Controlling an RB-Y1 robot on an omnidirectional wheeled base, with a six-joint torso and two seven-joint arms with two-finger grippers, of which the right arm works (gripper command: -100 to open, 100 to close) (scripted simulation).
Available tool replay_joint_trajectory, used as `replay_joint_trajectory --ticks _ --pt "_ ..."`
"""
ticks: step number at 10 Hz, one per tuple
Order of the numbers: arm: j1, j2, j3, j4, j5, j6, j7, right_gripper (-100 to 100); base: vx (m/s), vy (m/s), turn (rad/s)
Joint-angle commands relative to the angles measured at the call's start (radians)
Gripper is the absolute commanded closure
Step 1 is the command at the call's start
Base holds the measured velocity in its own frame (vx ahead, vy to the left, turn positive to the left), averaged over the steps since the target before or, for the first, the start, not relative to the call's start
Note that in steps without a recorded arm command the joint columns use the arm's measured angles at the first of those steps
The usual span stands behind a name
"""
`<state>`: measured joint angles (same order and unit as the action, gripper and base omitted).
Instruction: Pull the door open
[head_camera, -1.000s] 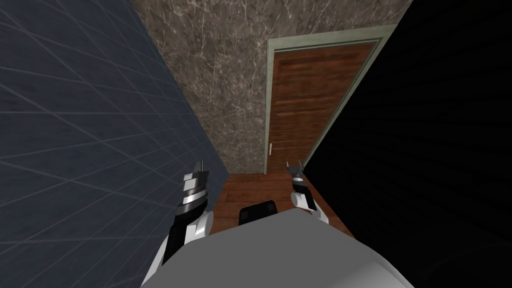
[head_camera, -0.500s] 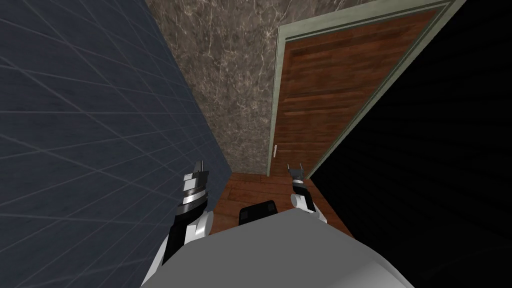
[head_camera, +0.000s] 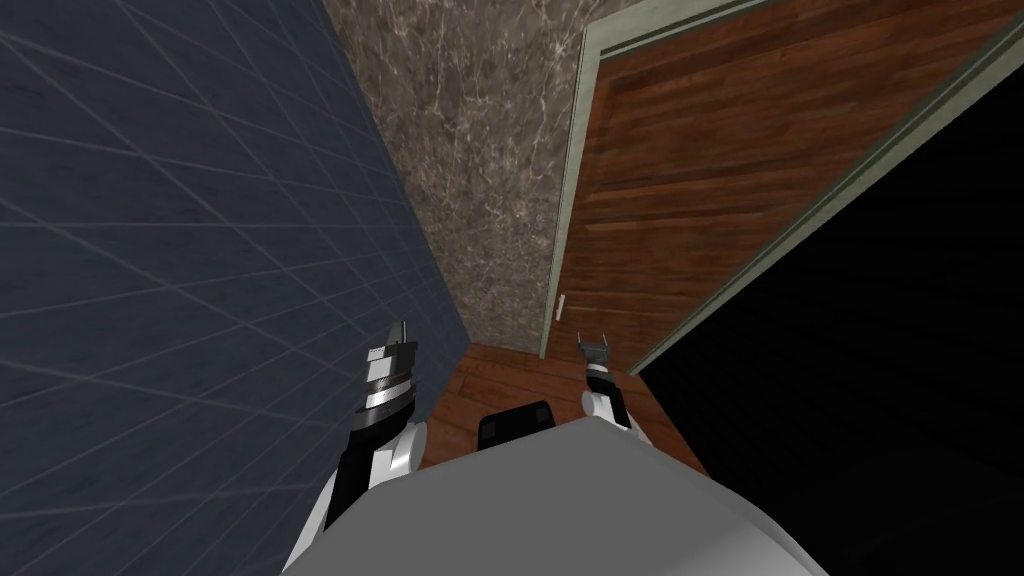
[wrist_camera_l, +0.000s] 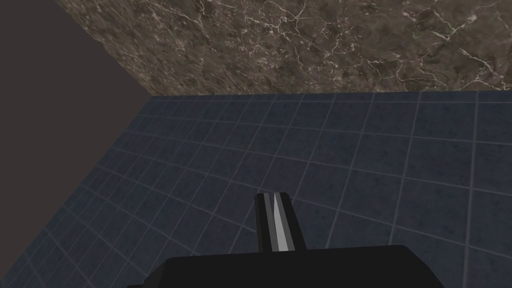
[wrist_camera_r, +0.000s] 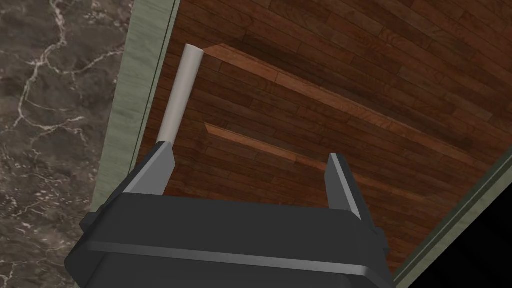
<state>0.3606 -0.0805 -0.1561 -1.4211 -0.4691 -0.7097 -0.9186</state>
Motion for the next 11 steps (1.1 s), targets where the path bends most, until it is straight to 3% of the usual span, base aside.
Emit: replay_joint_trajectory --ticks 1,11 --pt "-0.007 0.002 -0.004 0.04 -0.016 -0.015 -0.034 -100 0.072 -0.084 0.193" --pt "-0.048 0.026 -0.031 0.24 -0.106 -0.076 -0.204 -100 0.051 -0.07 0.204"
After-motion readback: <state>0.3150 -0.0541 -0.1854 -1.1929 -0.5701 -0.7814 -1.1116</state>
